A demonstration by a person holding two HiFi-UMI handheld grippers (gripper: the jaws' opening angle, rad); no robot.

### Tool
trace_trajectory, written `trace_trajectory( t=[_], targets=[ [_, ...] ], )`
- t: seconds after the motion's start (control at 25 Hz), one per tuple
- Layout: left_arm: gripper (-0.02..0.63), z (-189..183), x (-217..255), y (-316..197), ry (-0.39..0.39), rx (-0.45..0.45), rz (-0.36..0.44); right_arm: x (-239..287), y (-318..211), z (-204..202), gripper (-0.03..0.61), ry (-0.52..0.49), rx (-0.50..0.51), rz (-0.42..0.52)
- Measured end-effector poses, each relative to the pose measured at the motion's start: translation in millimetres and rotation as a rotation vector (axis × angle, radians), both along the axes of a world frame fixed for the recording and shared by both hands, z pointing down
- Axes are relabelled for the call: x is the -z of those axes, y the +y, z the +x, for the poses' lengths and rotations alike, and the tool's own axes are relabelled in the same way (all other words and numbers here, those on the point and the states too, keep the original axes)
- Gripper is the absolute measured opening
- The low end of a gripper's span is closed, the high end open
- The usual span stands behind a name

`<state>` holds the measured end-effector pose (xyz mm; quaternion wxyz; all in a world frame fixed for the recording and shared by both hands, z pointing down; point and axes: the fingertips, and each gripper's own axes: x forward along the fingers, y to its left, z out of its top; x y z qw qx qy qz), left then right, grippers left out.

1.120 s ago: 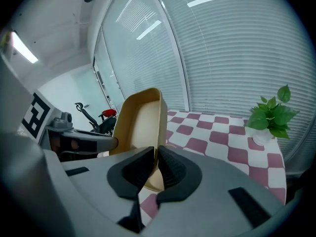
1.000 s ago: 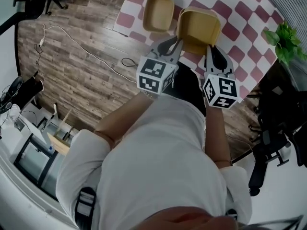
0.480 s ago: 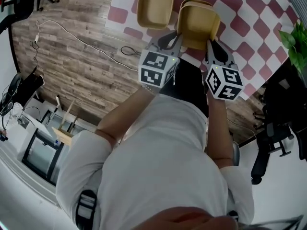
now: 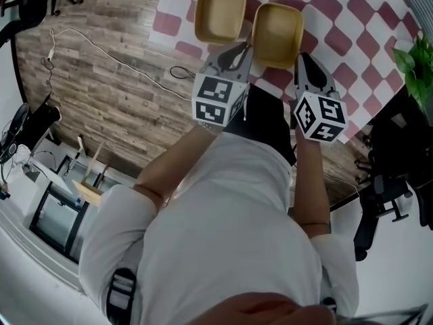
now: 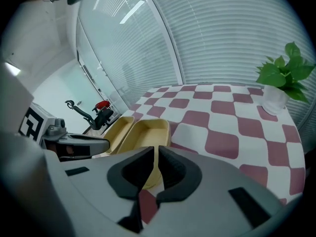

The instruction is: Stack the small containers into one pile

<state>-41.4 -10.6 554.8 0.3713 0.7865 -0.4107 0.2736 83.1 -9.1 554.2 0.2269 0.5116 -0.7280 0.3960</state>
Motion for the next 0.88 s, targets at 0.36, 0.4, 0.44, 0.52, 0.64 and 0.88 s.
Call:
trace_trajectory(
  t=[0.36,0.4,0.44,0.52,0.64,0.88],
  targets=[
    [0.038,11.7,-30.3,2.8,-0.042,-0.059,0.027,-30.6,3.3,-8.0,0.038,0.033,0.027,-0.007],
    [0.037,12.8,-29.8,1.2,-0.056,-0.076,0.051,-31.0,2.1,-7.1,0.035,0.043,0.029,0.004],
    [0.035,13.7,-29.6,-0.2,-0.068,-0.089,0.068,-31.5,0.7,-6.5,0.034,0.052,0.032,0.015],
    [0.035,14.2,-30.2,-0.9,-0.075,-0.098,0.073,-32.3,-0.9,-6.0,0.034,0.062,0.034,0.022],
    [0.037,11.9,-21.8,-0.1,-0.054,-0.079,0.053,-21.7,-1.5,-5.3,0.034,0.066,0.029,0.036],
    [0.037,11.0,41.7,-17.4,-0.003,-0.073,0.157,45.4,-20.2,3.0,0.034,0.1,0.031,0.193]
  ],
)
